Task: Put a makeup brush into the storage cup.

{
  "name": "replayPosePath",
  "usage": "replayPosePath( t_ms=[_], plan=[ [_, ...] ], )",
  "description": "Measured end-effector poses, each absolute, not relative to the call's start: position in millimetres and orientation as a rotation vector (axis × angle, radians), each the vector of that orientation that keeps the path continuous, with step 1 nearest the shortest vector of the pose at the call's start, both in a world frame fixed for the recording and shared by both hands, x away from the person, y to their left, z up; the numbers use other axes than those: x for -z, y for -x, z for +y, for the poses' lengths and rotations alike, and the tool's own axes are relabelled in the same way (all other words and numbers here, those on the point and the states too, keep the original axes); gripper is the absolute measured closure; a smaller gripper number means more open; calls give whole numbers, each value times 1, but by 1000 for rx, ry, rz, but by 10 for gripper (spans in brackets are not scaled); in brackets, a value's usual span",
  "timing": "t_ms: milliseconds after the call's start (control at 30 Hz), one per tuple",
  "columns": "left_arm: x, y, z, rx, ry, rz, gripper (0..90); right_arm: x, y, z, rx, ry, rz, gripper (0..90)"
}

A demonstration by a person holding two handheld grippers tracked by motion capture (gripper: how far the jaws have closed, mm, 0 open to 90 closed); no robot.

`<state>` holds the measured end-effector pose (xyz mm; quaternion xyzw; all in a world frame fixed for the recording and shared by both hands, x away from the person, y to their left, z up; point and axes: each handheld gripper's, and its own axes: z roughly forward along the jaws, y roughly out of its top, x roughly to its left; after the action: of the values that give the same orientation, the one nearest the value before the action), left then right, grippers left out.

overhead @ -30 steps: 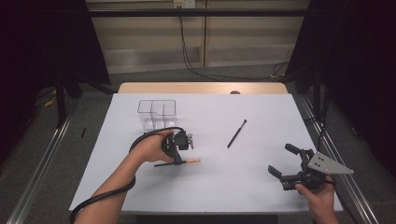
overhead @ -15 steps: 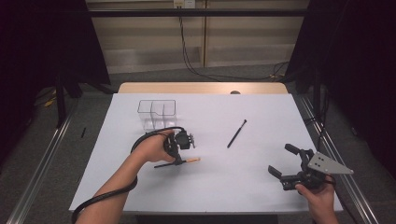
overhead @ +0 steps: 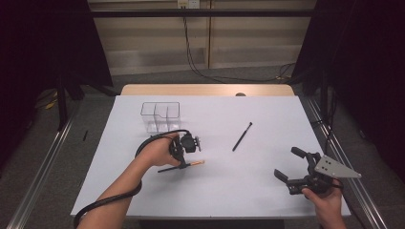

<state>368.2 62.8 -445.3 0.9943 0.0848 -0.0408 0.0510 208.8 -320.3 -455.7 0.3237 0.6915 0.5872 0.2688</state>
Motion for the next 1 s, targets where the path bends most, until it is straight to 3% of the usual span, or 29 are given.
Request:
replayPosePath(
  t_ms=[1000],
  plan=[
    [441,-374,74,126,-2907,398,836,456,-209,-321,-1585,-877,1864,0]
  ],
)
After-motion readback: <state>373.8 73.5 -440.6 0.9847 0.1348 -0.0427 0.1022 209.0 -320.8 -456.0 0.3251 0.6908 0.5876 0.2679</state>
